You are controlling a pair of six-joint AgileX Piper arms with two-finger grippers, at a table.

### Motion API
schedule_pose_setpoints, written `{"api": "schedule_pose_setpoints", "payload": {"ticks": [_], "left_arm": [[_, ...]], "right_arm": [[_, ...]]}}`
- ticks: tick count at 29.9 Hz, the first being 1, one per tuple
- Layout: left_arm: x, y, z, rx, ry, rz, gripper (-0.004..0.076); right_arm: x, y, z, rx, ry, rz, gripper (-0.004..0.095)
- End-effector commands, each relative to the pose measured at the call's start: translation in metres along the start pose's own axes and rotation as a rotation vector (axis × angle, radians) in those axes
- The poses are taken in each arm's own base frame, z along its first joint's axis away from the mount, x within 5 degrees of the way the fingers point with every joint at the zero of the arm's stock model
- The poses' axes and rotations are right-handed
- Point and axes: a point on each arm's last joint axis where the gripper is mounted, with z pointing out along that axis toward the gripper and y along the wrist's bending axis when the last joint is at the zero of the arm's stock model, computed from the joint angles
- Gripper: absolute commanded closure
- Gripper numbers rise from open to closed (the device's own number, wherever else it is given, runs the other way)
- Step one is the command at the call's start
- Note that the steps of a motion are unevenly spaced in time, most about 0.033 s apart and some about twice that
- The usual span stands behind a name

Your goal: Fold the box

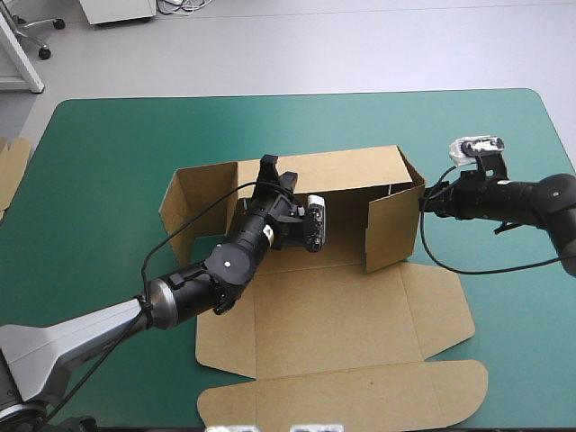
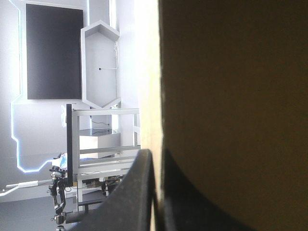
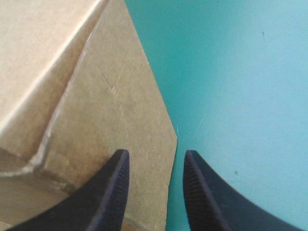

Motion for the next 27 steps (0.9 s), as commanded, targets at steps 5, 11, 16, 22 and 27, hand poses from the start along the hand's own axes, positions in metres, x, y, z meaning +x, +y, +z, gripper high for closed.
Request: {"api": "schedule_pose_setpoints", "payload": {"ticks": [5,11,16,22,27], "left_arm": [[-0.001,0.018,-0.008,-0.061,-0.004,-0.021,0.0738],[-0.001,0.017,-0.008,-0.06,-0.008,-0.021,0.0738],[-0.003,0.017,-0.008,-0.053,-0.021,-0.021,0.0738],[-0.003,0.017,-0.008,-0.053,-0.021,-0.021,0.0738],[-0.003,0.017,-0.008,-0.053,-0.021,-0.021,0.0738]], "right_arm": [[0.007,0.017,-0.019,-0.031,-0.178,-0.113,0.0559],[0.017,0.027,-0.028,-0.038,-0.21,-0.215,0.0558],[0.017,0.029,-0.025,-0.065,-0.211,-0.269,0.0558],[0.021,0.035,-0.025,-0.137,-0.182,-0.316,0.0557],[0.018,0.031,-0.024,-0.1,-0.215,-0.325,0.0446]]}}
